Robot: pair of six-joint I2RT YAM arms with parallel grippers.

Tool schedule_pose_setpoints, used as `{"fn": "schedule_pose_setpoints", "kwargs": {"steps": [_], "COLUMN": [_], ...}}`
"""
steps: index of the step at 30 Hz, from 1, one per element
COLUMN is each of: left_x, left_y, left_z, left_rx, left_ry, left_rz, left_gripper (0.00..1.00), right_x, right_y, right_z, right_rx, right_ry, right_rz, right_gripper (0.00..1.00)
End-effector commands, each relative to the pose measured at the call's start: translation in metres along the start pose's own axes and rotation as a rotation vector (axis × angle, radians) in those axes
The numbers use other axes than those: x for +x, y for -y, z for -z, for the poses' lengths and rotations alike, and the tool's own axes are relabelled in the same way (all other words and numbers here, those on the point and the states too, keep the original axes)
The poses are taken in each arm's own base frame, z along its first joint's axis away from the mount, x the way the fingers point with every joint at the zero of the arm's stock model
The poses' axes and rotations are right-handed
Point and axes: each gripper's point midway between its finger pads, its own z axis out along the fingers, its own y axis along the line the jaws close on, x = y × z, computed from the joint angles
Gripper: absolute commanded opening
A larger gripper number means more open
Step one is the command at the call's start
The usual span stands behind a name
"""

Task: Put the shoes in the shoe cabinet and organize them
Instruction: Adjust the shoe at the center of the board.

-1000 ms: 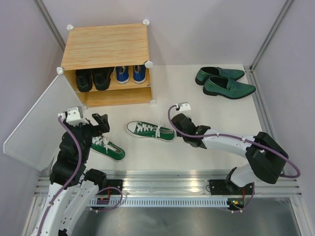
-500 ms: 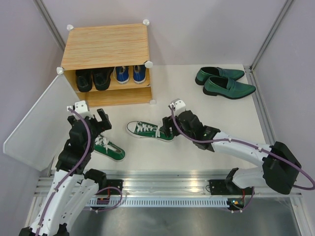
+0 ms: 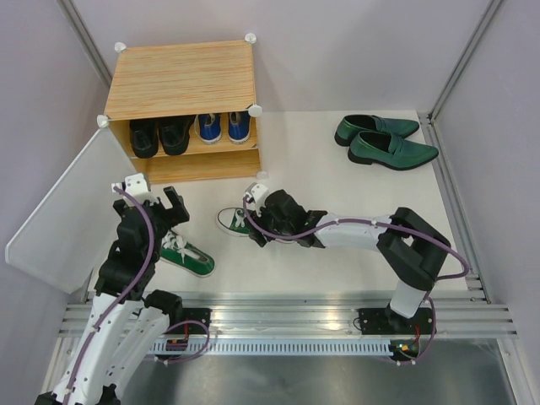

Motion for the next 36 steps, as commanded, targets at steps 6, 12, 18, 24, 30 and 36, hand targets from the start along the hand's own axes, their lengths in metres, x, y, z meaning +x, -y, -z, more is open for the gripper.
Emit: {"fn": "schedule_pose_setpoints", "kwargs": {"steps": [6,12,18,24,30,36], "left_x": [-0.01,-0.009,-0.007,-0.004,0.004,0.021], "left_y": [-0.001,-0.001,0.001,0.003,0.007,0.008], "left_z": [0.0,-0.002,-0.004,-0.005,-0.012,-0.025], "left_rx": [-0.01,-0.012,-0.004,0.007,0.011,-0.051], "left_ry": [0.034,0.028,0.019,0.007,-0.034,-0.163], "left_rz": [0.005,0.0,-0.004,-0.015,-0.022,0.002], "left_gripper": [1.0,1.0,1.0,1.0,1.0,1.0], "right_x": [-0.011,-0.019,0.0,0.038,0.011,-0.038], "right_y": [0.021,0.056,0.109,0.132,0.126,0.117], "right_z": [-0.004,0.045,0.105,0.135,0.148,0.185], "right_rx": [0.122,0.322,0.616,0.78,0.732,0.657], "right_ry": [0.033,0.105,0.168,0.179,0.199,0.329], "right_rz": [0.056,-0.026,-0.245,-0.387,-0.391,-0.399], "right_gripper": [0.12,0.01,0.01,0.01,0.71,0.85]}}
